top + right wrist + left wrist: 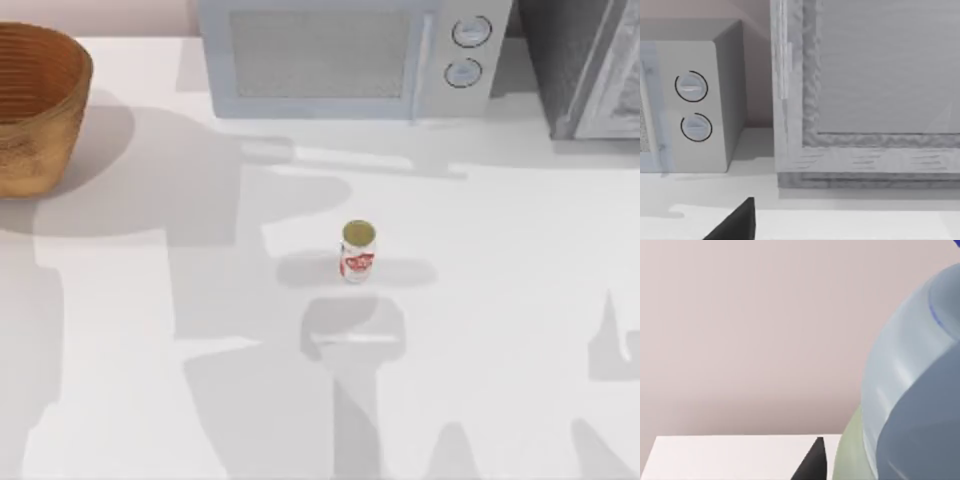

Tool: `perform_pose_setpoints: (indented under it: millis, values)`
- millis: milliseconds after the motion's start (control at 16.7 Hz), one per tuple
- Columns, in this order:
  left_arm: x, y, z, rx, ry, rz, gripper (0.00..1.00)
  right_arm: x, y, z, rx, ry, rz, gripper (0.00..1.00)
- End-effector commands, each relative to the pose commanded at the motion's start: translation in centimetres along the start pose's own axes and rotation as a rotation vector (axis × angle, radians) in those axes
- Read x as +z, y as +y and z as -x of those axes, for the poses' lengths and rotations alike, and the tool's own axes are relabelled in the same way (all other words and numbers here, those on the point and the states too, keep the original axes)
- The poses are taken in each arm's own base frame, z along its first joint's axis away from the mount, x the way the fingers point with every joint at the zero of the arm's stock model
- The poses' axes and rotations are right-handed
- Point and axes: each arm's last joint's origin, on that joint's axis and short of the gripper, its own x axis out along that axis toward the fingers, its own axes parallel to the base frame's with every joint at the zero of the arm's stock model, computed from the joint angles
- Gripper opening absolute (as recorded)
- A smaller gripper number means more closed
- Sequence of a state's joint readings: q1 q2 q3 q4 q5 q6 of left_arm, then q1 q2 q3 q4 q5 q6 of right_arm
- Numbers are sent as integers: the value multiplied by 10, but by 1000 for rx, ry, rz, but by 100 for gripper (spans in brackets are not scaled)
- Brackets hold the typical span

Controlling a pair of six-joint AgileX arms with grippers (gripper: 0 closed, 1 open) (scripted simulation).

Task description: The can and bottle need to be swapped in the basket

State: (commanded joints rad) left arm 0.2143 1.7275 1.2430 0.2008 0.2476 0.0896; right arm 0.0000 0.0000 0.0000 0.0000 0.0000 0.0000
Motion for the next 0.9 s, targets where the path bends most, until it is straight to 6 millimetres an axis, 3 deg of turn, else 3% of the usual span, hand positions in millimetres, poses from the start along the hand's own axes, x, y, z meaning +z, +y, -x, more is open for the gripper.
perform_pose_setpoints:
  millis: [180, 900]
  values:
    - [0, 0, 0, 0, 0, 0, 0, 0, 0, 0, 0, 0, 0, 100]
    - [0, 0, 0, 0, 0, 0, 90, 0, 0, 0, 0, 0, 0, 100]
